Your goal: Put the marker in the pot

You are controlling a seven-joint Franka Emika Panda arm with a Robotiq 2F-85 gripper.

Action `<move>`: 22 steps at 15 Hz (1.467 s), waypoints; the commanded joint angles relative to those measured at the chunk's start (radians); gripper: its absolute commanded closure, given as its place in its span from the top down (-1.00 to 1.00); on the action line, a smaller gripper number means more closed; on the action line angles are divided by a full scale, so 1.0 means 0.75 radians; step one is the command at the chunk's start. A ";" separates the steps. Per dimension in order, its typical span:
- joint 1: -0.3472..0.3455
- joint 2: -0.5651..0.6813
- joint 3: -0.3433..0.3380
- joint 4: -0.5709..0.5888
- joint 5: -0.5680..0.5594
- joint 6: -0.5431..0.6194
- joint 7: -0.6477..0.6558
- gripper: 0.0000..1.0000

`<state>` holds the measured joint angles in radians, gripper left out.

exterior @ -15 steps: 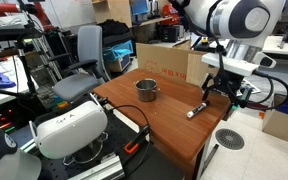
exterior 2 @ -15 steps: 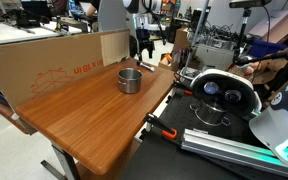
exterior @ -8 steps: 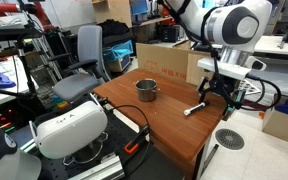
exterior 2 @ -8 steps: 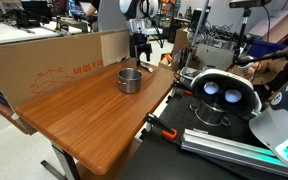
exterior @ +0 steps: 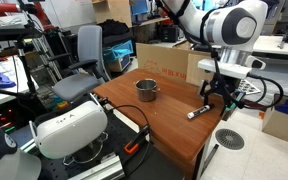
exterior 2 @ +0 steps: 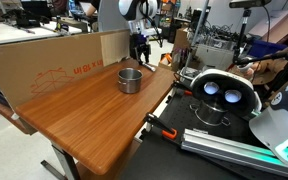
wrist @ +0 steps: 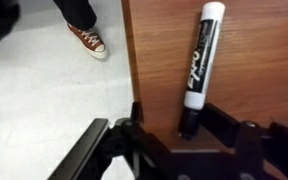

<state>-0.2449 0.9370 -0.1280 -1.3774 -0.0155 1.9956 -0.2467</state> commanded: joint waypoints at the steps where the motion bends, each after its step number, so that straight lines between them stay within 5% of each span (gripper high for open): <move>1: -0.004 0.030 0.010 0.035 -0.031 -0.003 0.029 -0.28; 6: -0.013 0.030 0.008 0.049 -0.052 -0.018 0.032 -0.97; 22: -0.045 -0.202 0.108 -0.127 0.042 -0.063 -0.138 -0.88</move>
<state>-0.2564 0.8605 -0.0779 -1.3888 -0.0022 1.9392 -0.2980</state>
